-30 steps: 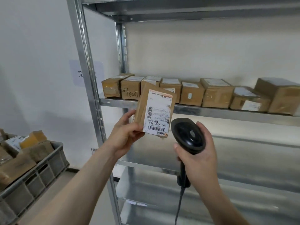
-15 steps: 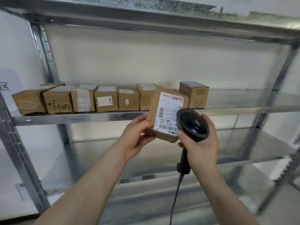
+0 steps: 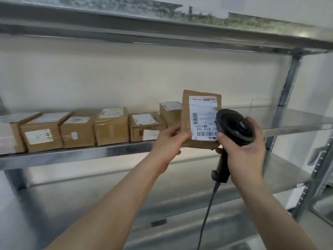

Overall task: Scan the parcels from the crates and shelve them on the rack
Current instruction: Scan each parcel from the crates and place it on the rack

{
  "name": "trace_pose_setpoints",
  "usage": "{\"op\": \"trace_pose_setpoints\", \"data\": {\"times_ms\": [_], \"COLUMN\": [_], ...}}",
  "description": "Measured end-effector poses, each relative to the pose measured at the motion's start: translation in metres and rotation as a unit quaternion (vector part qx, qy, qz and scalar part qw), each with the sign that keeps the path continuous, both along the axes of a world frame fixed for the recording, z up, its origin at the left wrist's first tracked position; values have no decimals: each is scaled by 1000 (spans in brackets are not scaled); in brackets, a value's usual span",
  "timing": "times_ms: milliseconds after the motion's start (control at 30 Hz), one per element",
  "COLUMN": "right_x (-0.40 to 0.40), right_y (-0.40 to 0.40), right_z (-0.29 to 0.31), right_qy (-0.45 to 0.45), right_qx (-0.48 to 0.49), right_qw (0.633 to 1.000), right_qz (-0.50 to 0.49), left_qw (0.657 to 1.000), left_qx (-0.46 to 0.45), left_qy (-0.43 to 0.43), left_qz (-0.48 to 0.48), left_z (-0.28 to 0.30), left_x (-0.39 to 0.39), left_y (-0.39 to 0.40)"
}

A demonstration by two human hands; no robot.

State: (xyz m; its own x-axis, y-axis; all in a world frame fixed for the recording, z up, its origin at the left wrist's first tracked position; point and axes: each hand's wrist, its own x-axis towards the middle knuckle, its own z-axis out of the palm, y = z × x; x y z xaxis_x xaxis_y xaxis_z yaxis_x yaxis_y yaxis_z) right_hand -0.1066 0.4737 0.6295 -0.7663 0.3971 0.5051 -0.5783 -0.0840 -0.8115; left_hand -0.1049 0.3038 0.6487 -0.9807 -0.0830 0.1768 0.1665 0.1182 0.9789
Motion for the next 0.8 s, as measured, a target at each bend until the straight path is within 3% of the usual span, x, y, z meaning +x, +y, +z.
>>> {"op": "trace_pose_setpoints", "data": {"times_ms": [200,433,700,800], "right_x": [-72,-134,-181,-189], "right_y": [58,84,76,72], "right_z": [11,17,8,7], "right_qy": [-17,-31,-80,-87], "right_qx": [10,15,-5,-27], "right_qw": [1000,997,984,979], "right_qz": [22,65,159,183], "left_qw": [998,979,883,848], "left_qx": [-43,-155,-404,-455], "left_qy": [42,70,75,92], "left_qz": [28,111,226,255], "left_z": [10,10,3,4], "left_x": [-63,-109,-127,-129], "left_y": [59,88,84,80]}}
